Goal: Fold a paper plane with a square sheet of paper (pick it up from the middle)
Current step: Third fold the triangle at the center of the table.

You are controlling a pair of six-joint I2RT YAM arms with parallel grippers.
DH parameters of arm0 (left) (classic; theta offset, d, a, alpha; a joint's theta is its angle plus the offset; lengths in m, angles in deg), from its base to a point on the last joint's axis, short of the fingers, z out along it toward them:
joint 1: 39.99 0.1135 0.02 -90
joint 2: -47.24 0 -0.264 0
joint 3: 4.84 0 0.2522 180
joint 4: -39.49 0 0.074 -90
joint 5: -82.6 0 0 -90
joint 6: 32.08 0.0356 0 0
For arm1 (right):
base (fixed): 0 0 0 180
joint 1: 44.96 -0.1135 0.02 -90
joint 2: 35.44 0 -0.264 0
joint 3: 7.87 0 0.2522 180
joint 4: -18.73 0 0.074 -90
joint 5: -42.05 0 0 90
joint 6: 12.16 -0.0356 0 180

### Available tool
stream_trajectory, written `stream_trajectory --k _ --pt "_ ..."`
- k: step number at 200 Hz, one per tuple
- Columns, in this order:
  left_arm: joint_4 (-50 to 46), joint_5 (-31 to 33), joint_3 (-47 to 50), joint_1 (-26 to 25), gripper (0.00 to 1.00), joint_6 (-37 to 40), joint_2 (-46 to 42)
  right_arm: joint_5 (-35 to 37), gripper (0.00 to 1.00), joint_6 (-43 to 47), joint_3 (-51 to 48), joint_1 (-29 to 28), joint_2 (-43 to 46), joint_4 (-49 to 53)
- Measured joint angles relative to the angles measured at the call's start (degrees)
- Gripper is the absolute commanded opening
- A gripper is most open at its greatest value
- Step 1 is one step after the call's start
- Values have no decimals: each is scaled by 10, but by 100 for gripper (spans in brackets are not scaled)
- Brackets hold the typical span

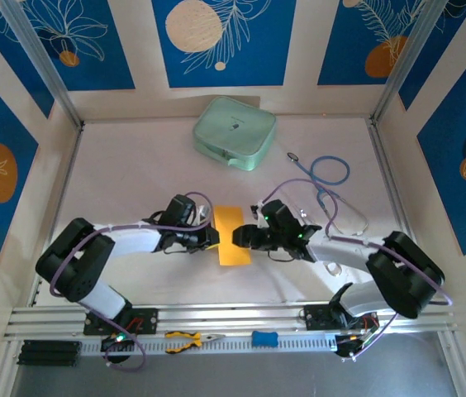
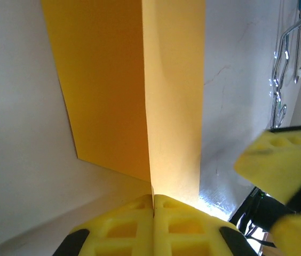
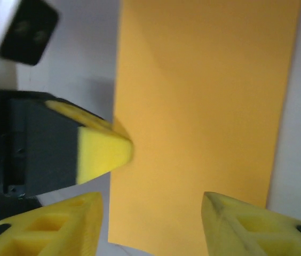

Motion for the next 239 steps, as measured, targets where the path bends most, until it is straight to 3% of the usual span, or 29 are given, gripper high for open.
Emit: stream_trajectory --k 40,91,156,239 --pt "-7 9 1 2 0 -2 -19 162 59 170 -24 -170 36 -36" --pt "-10 10 1 3 0 -5 -20 313 59 374 -21 -280 -61 -88" --pt "-14 10 1 4 0 -6 -22 502 57 498 -2 -335 -146 -145" --pt "-14 10 1 4 0 -6 -22 542 34 515 -1 -347 -160 -157"
